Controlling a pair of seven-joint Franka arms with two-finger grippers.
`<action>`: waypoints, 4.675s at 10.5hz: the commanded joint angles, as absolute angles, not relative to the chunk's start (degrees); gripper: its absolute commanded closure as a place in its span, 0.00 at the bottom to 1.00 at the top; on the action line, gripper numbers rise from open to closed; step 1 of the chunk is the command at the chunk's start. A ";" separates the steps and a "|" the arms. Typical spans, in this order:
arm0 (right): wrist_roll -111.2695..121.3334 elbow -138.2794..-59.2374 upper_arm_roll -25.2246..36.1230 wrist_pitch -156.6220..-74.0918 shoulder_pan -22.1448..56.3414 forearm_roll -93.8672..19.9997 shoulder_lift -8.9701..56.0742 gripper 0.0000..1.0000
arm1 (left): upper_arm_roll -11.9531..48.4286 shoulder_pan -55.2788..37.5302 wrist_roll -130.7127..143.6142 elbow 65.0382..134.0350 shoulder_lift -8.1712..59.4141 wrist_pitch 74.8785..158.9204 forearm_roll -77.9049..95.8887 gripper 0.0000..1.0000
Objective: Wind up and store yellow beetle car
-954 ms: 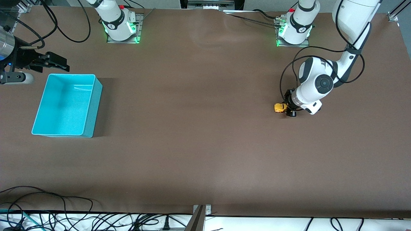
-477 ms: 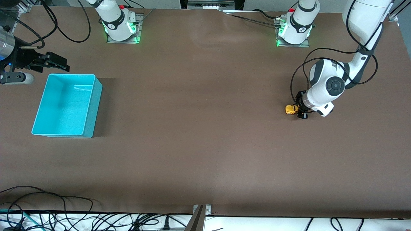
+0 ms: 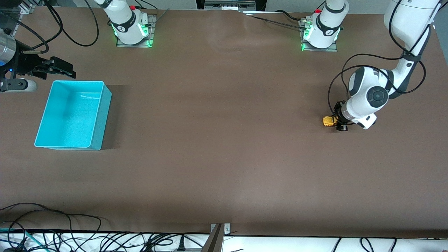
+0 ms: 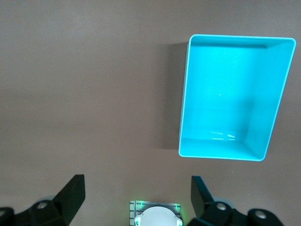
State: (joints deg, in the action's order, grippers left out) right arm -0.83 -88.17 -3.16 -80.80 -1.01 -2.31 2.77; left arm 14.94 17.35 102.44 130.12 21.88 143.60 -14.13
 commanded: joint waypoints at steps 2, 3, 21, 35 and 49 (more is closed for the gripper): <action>0.09 -88.33 -2.90 -81.30 -0.79 -2.11 2.64 0.00 | 14.50 19.16 102.74 125.51 30.15 147.22 -17.40 1.00; 0.09 -88.33 -2.90 -81.30 -0.79 -2.20 2.64 0.00 | 14.59 19.07 102.66 125.51 30.15 147.13 -17.40 1.00; 0.70 -88.33 -2.90 -81.39 -0.88 -2.20 2.64 0.00 | 16.08 18.90 93.21 123.84 27.25 145.29 -17.58 0.05; 0.70 -87.89 -2.90 -82.79 -0.88 -3.86 4.74 0.00 | 19.42 19.25 35.17 87.38 25.84 96.79 -10.46 0.00; 37.36 -82.21 -3.08 -97.86 0.27 1.14 28.14 0.00 | 20.39 23.37 -1.14 77.52 17.67 87.98 -0.10 0.00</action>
